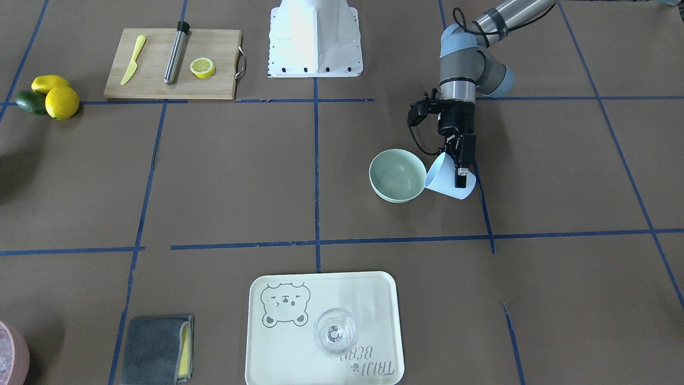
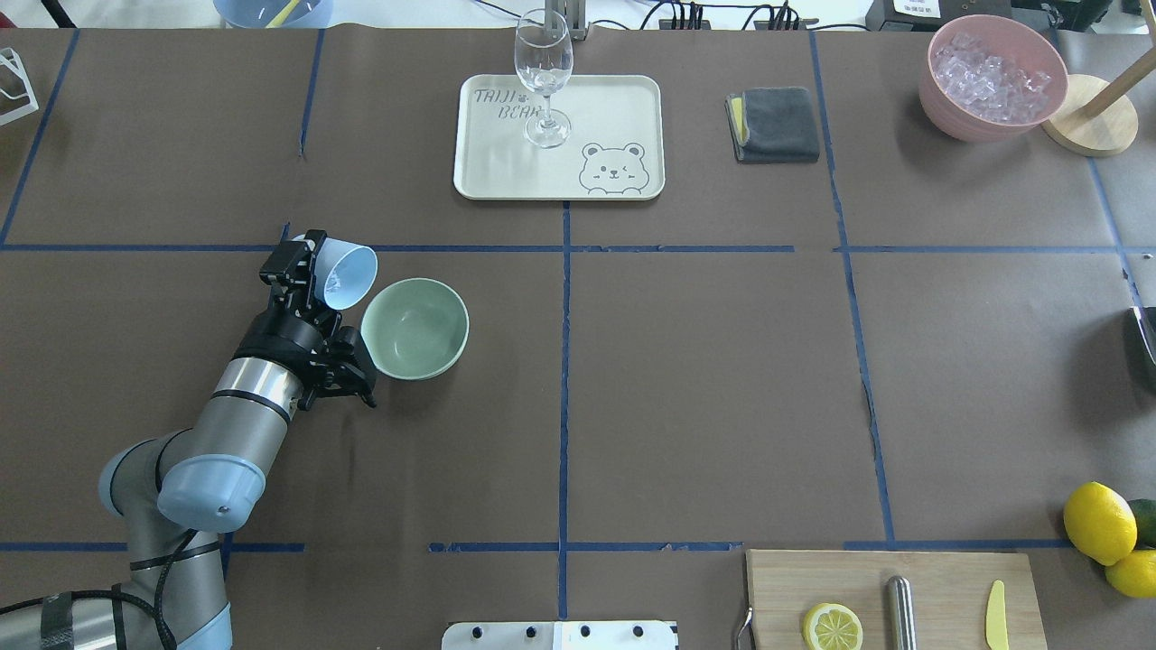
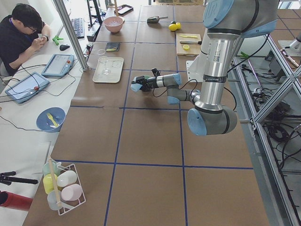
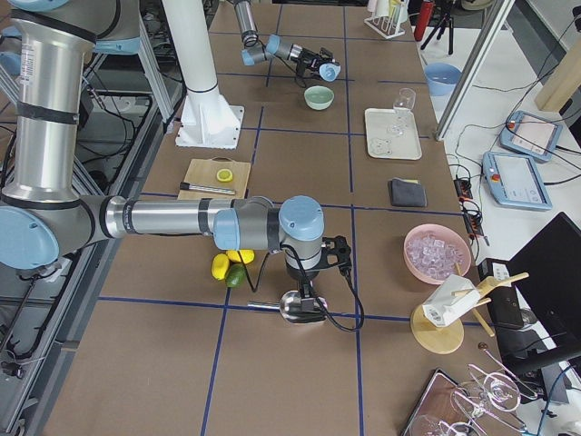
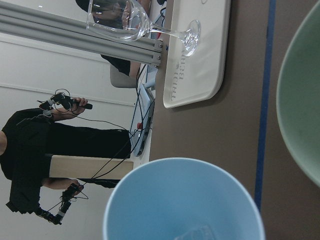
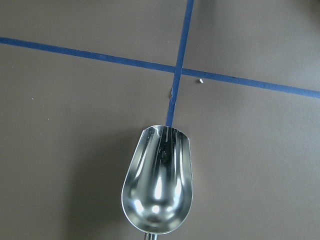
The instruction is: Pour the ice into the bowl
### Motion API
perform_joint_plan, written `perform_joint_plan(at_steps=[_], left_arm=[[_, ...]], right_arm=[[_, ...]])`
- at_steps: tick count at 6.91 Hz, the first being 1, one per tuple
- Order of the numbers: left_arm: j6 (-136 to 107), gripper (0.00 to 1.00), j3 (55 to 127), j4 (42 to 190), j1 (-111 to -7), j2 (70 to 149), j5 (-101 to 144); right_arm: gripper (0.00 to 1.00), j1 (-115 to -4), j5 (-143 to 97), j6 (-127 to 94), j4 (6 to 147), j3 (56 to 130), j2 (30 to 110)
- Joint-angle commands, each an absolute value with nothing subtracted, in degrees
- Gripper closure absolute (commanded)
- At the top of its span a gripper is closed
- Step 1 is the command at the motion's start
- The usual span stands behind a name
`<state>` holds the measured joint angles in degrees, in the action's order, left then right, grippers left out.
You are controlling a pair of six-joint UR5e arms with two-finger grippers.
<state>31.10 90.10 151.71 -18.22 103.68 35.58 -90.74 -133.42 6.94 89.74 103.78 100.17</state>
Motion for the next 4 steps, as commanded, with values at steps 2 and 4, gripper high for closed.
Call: perform_joint_plan(at_steps=[2, 4], left_arm=[[43.72, 1.00, 89.56, 151.79, -16.26, 104.50, 32.61], [51.21, 1.00, 89.30, 151.79, -16.26, 104.50, 30.95]], right_arm=[[0.00, -90.79, -133.33, 6.94, 89.74, 103.80, 100.11], [0.00, -90.70, -133.33, 6.94, 89.65, 103.80, 100.11]])
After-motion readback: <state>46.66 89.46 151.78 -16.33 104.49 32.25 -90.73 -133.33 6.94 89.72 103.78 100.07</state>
